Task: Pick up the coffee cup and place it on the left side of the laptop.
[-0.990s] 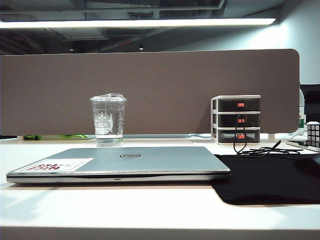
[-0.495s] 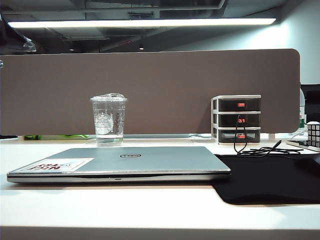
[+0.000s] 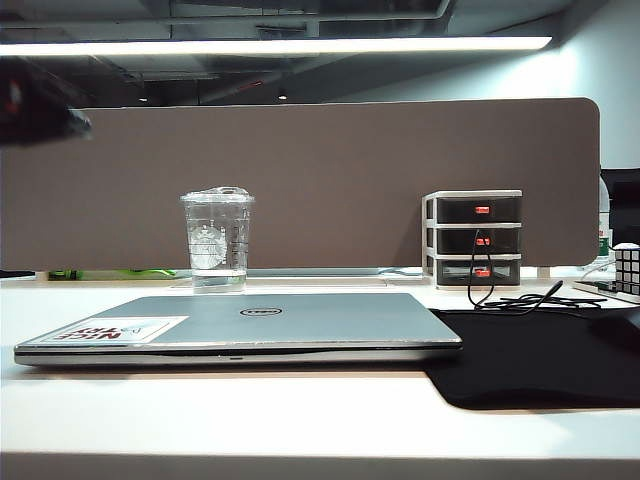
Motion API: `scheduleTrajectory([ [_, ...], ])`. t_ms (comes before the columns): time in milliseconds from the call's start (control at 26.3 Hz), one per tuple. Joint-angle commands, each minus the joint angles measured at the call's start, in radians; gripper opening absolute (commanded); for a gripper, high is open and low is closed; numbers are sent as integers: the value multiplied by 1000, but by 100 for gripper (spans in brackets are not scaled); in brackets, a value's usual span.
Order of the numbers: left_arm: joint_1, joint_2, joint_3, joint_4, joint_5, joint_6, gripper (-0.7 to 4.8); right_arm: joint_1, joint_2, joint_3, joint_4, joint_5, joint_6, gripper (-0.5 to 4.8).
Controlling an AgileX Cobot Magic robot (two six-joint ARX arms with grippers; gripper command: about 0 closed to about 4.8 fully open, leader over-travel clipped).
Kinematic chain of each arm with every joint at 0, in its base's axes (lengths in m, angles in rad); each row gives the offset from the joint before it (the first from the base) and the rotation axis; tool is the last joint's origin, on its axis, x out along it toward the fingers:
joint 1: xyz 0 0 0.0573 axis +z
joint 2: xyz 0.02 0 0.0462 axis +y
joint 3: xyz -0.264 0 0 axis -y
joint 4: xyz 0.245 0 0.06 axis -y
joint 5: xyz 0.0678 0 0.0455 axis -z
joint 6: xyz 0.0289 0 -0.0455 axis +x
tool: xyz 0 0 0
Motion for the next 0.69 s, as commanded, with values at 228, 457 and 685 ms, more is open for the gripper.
scheduleTrajectory([
  [228, -3, 389, 216, 127, 124, -33, 479, 0, 0, -6, 10, -11, 1, -1],
  [457, -16, 564, 396, 129, 154, -29, 479, 0, 0, -6, 10, -11, -2, 0],
  [685, -28, 734, 564, 116, 229, -31, 479, 0, -1, -6, 10, -11, -2, 0],
])
